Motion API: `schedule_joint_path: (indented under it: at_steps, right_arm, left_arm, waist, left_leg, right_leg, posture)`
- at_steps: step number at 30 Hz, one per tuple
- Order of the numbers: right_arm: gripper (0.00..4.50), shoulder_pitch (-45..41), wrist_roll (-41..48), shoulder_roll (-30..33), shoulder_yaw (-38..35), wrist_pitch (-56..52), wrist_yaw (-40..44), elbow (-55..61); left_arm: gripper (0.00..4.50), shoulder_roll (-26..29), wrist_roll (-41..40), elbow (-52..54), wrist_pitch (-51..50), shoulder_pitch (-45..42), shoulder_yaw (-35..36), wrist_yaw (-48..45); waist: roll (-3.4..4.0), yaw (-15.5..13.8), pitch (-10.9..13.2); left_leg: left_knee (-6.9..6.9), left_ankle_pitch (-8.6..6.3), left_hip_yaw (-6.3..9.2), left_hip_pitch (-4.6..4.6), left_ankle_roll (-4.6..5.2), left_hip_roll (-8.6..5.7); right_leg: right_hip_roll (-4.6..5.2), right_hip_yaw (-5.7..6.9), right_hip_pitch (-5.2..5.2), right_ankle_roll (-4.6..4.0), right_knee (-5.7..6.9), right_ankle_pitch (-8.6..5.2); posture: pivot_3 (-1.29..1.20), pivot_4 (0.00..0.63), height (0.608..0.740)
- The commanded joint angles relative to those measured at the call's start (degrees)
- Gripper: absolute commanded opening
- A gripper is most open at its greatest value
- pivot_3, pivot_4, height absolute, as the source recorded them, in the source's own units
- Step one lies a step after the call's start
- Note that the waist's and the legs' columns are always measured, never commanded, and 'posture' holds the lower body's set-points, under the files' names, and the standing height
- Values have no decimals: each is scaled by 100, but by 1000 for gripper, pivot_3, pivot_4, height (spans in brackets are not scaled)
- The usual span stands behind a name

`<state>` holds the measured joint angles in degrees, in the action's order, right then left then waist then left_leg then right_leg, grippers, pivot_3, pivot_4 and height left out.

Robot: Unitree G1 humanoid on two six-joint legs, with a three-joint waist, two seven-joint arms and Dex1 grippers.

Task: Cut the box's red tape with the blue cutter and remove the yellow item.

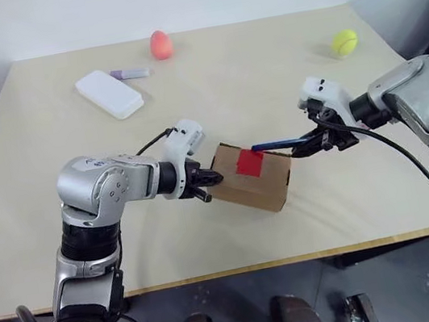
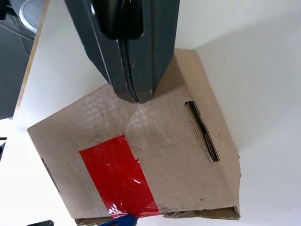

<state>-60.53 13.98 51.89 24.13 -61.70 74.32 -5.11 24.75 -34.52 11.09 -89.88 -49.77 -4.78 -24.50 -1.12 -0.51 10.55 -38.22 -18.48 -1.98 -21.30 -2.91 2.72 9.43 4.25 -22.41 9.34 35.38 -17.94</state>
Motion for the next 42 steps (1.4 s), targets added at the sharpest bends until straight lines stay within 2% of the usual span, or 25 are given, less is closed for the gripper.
schedule_joint_path:
  at_steps: [1,19,42]
  right_arm:
    - [170,-127,39,-178,59,96,99,69]
    - [170,-407,-309,-756,225,533,216,-475]
    - [170,95,-530,532,315,480,798,-71]
  left_arm:
    - [0,-59,160,-77,-187,200,-198,154]
    - [0,-108,234,19,-185,268,-152,149]
    - [0,-165,270,-133,-111,238,-127,159]
  waist:
    - [0,28,0]
    - [0,62,0]
    - [0,-1,0]
  left_leg:
    - [0,0,0,0,0,0]
    - [1,0,-1,2,-1,0]
    - [4,0,-2,-1,0,0]
  right_leg:
    - [0,0,0,0,1,0]
    - [0,-3,0,0,4,0]
    - [0,-2,0,0,-10,0]
  posture:
    - [0,150,740]
    - [0,150,740]
    - [0,150,740]
